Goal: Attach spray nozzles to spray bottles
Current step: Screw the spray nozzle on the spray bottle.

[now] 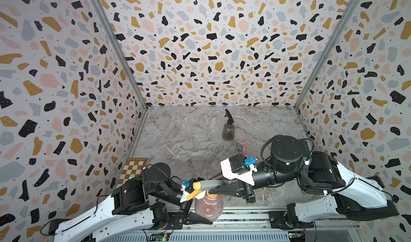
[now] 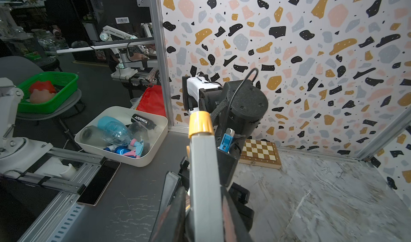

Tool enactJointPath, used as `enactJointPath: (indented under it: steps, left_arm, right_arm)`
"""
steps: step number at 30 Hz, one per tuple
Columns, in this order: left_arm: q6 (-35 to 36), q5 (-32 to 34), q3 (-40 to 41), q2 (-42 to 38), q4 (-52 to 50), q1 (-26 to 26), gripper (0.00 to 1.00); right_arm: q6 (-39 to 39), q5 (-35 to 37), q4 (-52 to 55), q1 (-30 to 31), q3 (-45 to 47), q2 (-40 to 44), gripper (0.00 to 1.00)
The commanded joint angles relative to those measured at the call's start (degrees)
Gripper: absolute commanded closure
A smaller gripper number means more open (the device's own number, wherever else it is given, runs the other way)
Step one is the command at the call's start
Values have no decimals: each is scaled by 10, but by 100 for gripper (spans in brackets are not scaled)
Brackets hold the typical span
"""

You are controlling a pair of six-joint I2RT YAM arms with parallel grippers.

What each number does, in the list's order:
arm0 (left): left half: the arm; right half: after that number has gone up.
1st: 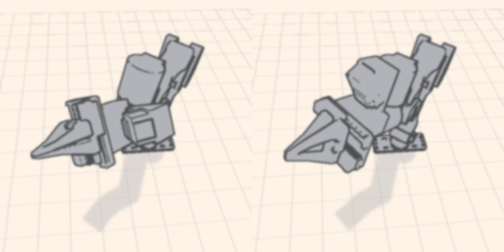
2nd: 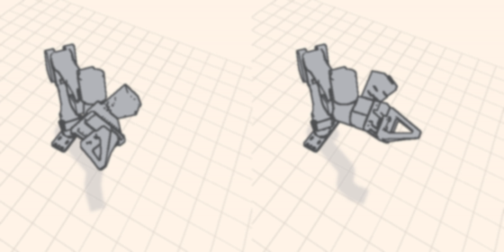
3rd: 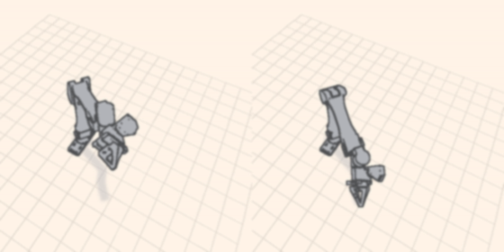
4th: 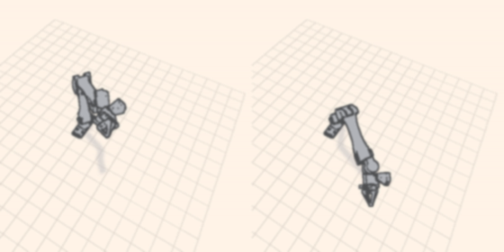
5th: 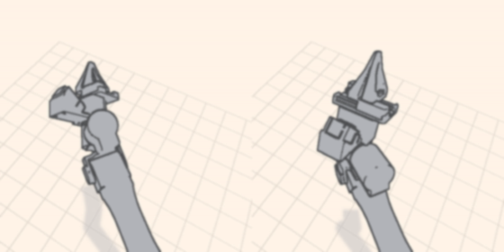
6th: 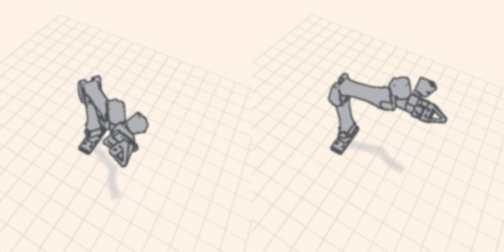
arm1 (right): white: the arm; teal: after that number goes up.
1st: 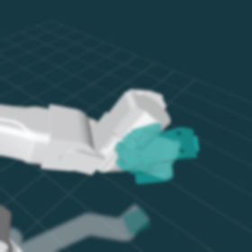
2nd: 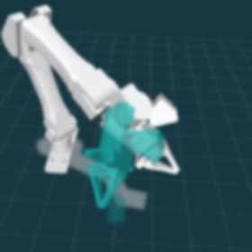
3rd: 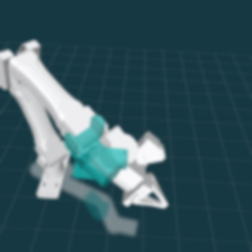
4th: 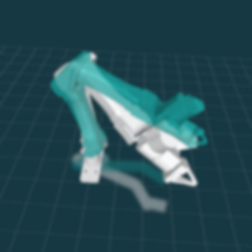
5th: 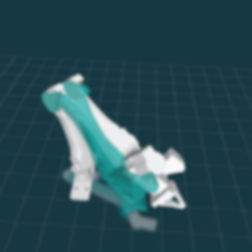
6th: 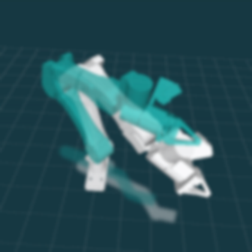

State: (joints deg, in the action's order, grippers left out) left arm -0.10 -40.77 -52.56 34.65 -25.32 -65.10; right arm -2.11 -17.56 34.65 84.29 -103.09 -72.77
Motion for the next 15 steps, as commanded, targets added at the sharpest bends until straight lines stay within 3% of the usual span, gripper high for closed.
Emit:
enactJointPath:
  steps: [1, 4, 6, 9, 12, 15]
  left_arm:
    - [-25, 78, -12, 2, 35, 4, 100]
    - [-30, 90, -11, -3, 35, 4, 73]
    - [-31, 98, -9, -9, 35, 4, 46]
    - [-37, 121, -3, -18, 32, 4, 16]
    - [-42, 141, 5, -30, 33, 4, 1]
    - [-49, 163, 13, -40, 35, 4, 1]
  right_arm:
    - [22, -6, -22, 4, 8, 5, 90]
    - [26, -1, -24, 3, 11, 4, 100]
    - [30, 8, -30, 4, 17, 6, 100]
    - [38, 32, -40, 3, 28, 14, 100]
    - [42, 64, -45, 3, 39, 23, 100]
    - [47, 101, -59, 3, 60, 36, 100]
